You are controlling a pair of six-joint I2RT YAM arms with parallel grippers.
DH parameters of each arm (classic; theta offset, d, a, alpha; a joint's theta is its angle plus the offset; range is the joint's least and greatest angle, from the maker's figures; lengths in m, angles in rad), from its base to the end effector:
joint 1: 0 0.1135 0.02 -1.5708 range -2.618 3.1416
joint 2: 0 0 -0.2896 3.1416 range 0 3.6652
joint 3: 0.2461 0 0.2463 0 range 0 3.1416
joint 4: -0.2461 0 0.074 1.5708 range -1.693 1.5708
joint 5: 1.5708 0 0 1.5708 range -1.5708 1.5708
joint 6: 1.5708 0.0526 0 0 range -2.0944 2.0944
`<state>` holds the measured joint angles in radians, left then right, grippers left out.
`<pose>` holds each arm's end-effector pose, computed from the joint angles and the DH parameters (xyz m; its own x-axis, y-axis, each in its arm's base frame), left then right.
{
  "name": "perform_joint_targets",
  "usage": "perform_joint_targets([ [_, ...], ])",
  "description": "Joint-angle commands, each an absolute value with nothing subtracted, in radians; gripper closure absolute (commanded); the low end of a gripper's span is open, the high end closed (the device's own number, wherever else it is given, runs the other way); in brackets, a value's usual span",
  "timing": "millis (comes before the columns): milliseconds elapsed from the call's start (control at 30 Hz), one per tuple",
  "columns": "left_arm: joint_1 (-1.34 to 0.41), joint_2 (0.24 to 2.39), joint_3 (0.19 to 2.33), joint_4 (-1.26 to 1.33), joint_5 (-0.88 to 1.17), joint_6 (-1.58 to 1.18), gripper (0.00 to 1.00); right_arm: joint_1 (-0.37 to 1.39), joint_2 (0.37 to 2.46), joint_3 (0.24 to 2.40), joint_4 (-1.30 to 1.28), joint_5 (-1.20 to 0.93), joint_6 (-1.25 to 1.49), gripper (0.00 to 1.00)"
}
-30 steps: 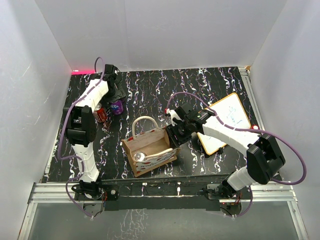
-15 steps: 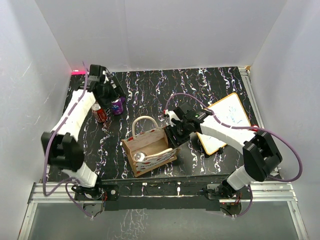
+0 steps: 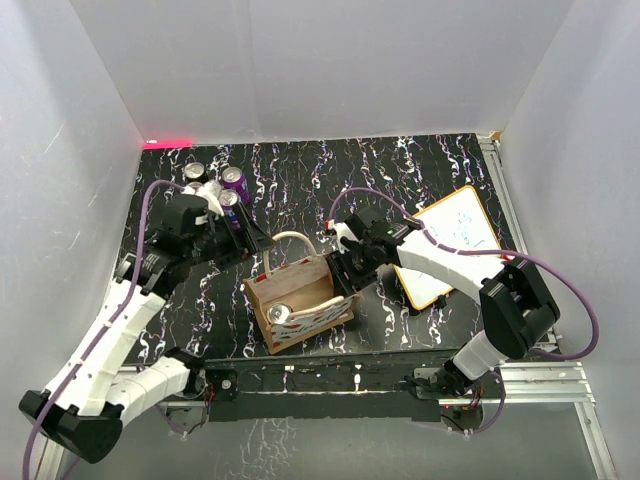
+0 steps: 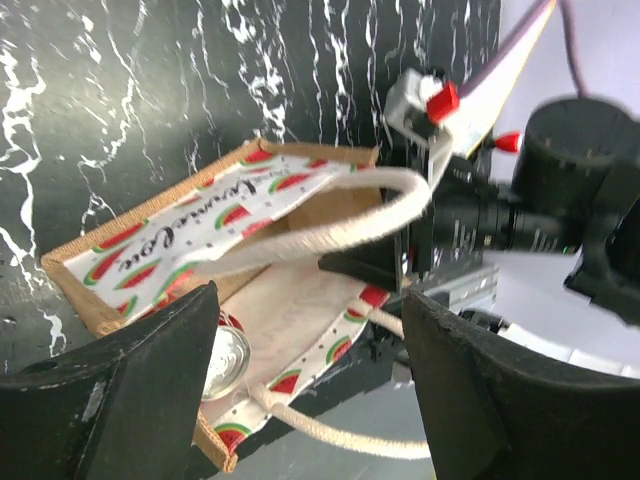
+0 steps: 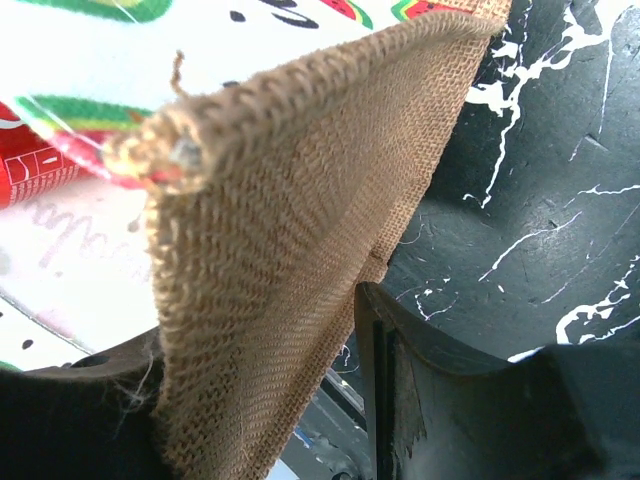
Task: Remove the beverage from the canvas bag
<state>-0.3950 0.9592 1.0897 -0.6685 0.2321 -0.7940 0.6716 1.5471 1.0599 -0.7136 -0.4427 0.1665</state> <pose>0.1710 -0.0844 0.3770 -0.7286 -0.4482 -0.5179 0.0530 0.7170 -0.6950 0.2179 0.2020 0.2309 -0.8330 -0.4708 -0.2904 -0.5531 0.6987 0.4538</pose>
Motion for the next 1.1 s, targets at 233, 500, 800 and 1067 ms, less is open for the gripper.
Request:
perform_joint_targets([
  [233, -0.802, 1.018, 1.116, -0.741, 0.101, -0.731, 0.34, 0.663, 1.529, 1.065, -0.668, -0.425, 0.206, 0.5],
  [500, -0.949, 1.139, 1.166, -0.829, -0.122, -0.712, 0.41, 0.664, 1.502, 1.051, -0.674, -0.413, 0.214, 0.5],
  [800, -0.95, 1.252, 1.162, -0.919, -0.159, -0.683, 0.36, 0.664, 1.506, 1.057, -0.679, -0.416, 0.215, 0.5],
  [1067, -0.95, 1.275, 1.112, -0.988, -0.092, -0.624, 0.19, 0.663, 1.515, 1.055, -0.677, -0.428, 0.21, 0.5],
])
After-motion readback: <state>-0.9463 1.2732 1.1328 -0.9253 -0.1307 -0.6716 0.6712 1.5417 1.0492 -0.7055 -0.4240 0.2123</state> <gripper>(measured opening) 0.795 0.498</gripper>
